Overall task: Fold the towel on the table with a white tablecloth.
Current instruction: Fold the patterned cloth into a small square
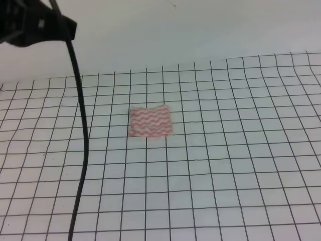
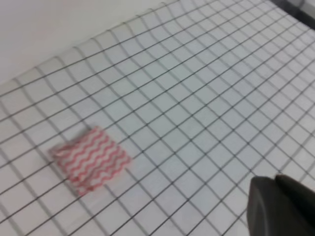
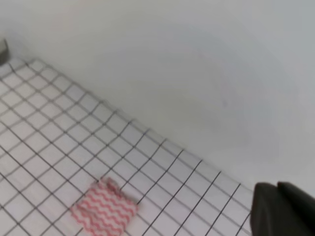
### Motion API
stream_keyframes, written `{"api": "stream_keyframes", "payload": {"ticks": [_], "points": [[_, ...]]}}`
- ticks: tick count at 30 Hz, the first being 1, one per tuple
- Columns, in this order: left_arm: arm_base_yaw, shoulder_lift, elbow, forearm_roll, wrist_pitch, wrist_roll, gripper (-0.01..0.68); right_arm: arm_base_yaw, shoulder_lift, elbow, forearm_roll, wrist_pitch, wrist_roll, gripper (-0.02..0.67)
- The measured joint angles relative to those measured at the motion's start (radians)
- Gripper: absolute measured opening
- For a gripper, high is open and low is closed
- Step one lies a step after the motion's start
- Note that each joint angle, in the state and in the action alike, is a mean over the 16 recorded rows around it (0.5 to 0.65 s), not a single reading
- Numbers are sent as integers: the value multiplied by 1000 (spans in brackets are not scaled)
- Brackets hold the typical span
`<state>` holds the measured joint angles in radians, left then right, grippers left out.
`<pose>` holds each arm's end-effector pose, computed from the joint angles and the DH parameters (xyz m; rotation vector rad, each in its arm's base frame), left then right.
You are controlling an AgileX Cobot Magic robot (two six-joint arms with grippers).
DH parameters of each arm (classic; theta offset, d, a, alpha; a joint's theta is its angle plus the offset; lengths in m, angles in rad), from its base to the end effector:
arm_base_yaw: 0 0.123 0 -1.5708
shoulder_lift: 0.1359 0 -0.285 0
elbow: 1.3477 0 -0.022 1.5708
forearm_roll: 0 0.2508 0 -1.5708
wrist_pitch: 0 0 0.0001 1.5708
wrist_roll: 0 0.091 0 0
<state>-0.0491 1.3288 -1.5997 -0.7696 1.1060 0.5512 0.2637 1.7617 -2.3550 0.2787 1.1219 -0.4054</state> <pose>0.2525 -0.0691 0.4744 0.5732 2.0192 -0.6694 0.3348 0.1138 0.5313 -0.6894 1.8671 0.2381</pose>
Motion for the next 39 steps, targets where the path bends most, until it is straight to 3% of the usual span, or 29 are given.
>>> {"api": "stream_keyframes", "payload": {"ticks": [9,18,30,39], "points": [[0,-416,384,48,-284,2,-2,-1,-254,130,-93,-34,65,1],[-31,-723,751,22,-519,2,-1,-1,-597,564,-202,-223,105,0],[-104,-984,1015,-112,-465,-8,-2,-1,-1280,1408,-220,-544,90,1],[-108,-1130,1100,-148,-402,-20,-2,0,-1654,1770,-200,-624,61,0]]}}
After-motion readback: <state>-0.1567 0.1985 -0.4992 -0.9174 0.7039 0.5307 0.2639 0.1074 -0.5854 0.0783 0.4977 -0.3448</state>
